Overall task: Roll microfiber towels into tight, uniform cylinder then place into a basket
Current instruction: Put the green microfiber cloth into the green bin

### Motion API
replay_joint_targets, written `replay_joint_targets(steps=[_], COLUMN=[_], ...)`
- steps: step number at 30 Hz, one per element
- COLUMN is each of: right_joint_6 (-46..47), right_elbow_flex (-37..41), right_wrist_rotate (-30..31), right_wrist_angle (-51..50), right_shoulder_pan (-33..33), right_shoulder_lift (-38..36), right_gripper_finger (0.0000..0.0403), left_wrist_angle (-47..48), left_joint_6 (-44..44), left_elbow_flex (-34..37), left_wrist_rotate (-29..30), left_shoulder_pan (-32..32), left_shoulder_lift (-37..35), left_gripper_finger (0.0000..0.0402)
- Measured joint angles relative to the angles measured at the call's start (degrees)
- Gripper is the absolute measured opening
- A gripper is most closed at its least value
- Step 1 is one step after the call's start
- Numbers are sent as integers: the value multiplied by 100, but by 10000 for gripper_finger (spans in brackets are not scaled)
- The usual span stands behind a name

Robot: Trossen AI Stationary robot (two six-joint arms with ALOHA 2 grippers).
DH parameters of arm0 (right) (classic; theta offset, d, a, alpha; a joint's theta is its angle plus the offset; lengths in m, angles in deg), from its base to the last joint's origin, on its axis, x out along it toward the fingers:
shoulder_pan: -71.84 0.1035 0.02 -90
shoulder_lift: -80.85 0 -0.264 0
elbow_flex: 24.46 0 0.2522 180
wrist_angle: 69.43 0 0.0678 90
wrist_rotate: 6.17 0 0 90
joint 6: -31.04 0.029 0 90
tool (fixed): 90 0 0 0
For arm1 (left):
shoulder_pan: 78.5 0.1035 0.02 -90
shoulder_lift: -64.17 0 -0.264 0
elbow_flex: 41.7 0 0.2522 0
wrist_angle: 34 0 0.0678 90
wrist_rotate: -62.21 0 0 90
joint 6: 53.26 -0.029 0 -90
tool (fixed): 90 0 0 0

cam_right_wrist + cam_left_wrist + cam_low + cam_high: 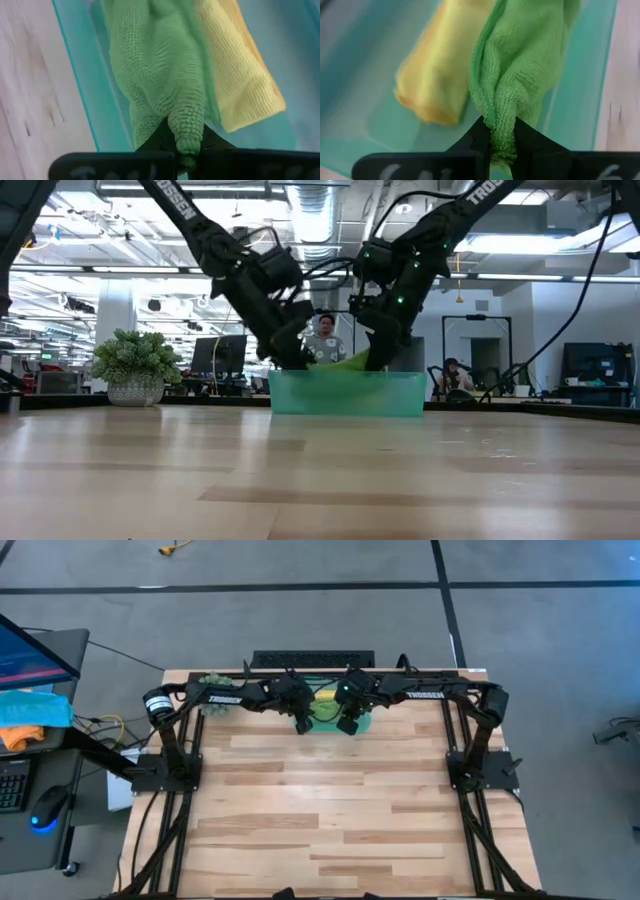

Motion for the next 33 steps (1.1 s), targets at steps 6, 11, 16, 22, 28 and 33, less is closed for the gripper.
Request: replay_joint_targets(steps=[6, 11, 16, 22, 28, 33], right_joint_6=[146, 155, 164, 308, 308, 306], right_elbow_flex=[0, -2, -10, -15, 0, -2], right_wrist_rotate=[-14, 39, 49, 72, 113, 113], right_wrist_angle=[-154, -180, -257, -148, -293, -255], right_shoulder_pan=[19, 138, 102, 79, 73, 71], right_shoulder_lift=[4, 4, 59, 346, 487, 475], right_gripper_finger=[23, 21, 30, 37, 47, 49], left_wrist_angle=[-32, 9, -23, -49, 30, 28], left_joint_6=[-20, -63, -91, -107, -159, -157], left_elbow_flex=[-6, 2, 2, 15, 19, 18], left_wrist_rotate=[-53, -48, -40, 9, 45, 99], left_shoulder_pan=[-6, -8, -11, -3, 0, 0], left_shoulder_lift=[279, 268, 262, 264, 266, 264], left_gripper_finger=[30, 34, 37, 61, 120, 172])
